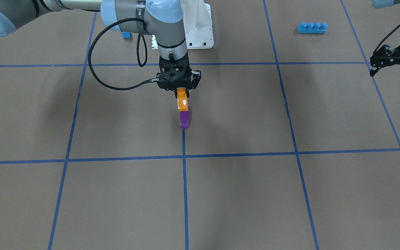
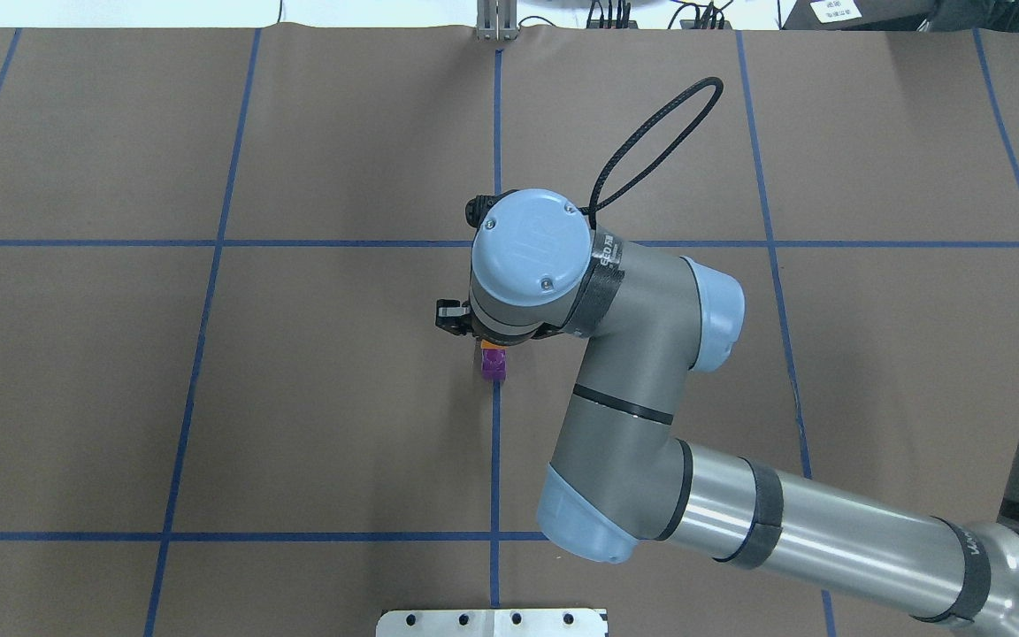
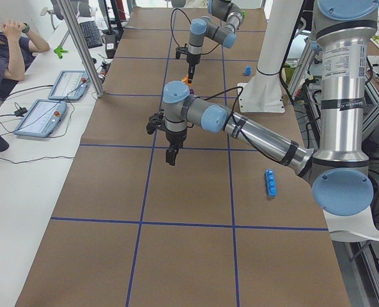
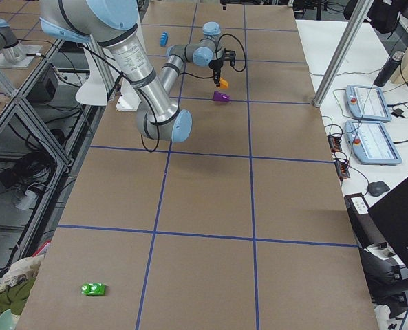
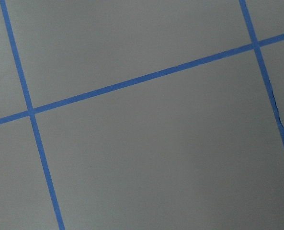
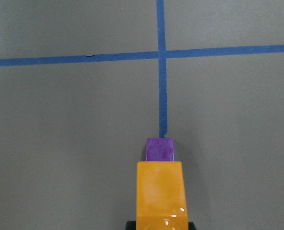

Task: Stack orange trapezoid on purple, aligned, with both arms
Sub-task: 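Carry the orange block with the right gripper over the purple block, then align the orange block over the purple block with the right gripper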

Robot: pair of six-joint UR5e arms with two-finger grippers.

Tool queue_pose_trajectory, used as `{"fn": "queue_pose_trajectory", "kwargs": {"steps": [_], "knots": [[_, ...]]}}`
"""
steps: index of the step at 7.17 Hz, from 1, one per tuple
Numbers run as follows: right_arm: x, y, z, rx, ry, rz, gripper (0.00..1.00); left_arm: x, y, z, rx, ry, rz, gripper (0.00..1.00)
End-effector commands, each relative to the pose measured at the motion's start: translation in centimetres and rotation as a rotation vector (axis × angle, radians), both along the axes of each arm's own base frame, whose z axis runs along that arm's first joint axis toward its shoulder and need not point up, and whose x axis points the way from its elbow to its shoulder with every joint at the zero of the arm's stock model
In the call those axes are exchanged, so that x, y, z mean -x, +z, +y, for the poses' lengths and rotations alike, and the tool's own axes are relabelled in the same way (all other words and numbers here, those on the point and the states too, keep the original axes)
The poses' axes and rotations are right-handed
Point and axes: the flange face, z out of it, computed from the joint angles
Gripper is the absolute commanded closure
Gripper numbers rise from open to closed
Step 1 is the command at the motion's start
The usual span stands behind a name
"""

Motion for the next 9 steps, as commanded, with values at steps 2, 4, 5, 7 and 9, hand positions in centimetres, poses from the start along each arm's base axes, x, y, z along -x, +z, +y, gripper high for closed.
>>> {"fn": "queue_pose_trajectory", "kwargs": {"steps": [2,4,5,7,9], "knots": [[2.2,0.5,1.0,-0.009,-0.004,0.030,1.00,0.0,0.0,0.0,0.000,-0.001,0.000,0.00],[2.4,1.7,0.9,-0.006,0.000,0.052,1.00,0.0,0.1,0.0,0.002,-0.001,0.000,0.00],[2.3,1.5,0.9,0.002,-0.003,0.079,1.00,0.0,0.2,0.0,0.005,-0.001,-0.001,0.00],[2.2,1.3,0.9,-0.002,-0.006,0.082,1.00,0.0,0.1,-0.1,0.003,-0.001,-0.001,0.00],[2.2,1.0,0.9,-0.013,-0.011,0.077,1.00,0.0,0.1,-0.1,0.003,-0.001,-0.001,0.00]]}}
